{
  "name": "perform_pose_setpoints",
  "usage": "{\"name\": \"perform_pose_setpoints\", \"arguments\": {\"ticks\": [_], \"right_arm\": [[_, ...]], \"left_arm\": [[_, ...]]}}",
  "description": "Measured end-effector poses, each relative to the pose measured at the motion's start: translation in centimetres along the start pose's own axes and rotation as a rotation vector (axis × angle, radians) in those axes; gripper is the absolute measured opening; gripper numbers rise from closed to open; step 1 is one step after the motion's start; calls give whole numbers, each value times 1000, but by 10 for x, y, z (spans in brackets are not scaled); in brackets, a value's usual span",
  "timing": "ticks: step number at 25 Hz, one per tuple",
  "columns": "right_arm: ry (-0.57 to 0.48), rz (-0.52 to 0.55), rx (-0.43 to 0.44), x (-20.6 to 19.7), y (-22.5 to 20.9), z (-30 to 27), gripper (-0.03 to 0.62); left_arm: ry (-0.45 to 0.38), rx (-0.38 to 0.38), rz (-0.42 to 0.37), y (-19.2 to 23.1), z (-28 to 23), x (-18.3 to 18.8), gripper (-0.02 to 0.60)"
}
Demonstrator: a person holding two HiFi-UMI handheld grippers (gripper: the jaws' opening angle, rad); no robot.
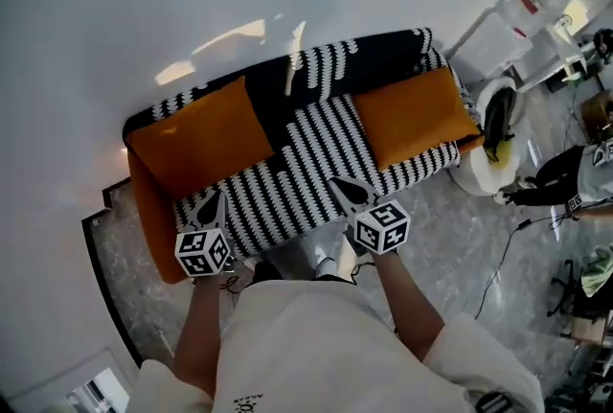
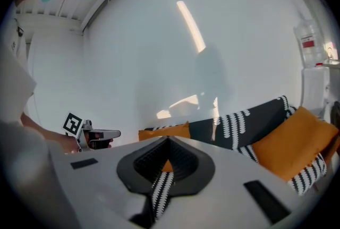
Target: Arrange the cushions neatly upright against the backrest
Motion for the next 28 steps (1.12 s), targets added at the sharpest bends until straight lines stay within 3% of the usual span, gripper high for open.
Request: {"name": "perform_pose_setpoints", "arguments": {"ticks": [7,14,20,28], "right_arm": [[-85,-63,-164,-8,-82,138,23],[-185,-135,-392,-23,-147,270,23],[-255,-200,-556,-37,-174,340,23],[-254,-226,-664,-36,-225,374,23]], "left_arm": [[39,-160,-37,-144,-31,-30,18],[100,-365,-98,-269,-67,-52,18],[172,-479,-142,-324,-90,-67,18],[238,-544,-142,-376,-157,-92,18]]}}
Point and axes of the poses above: the fingertips, and each gripper's own axes: z backward along the fingers, y to its left, x out of its top, the point moved 6 cm from there along z, backward along the fingers, and after that the axes turned 12 degrees about -y, right-handed, at the moved point
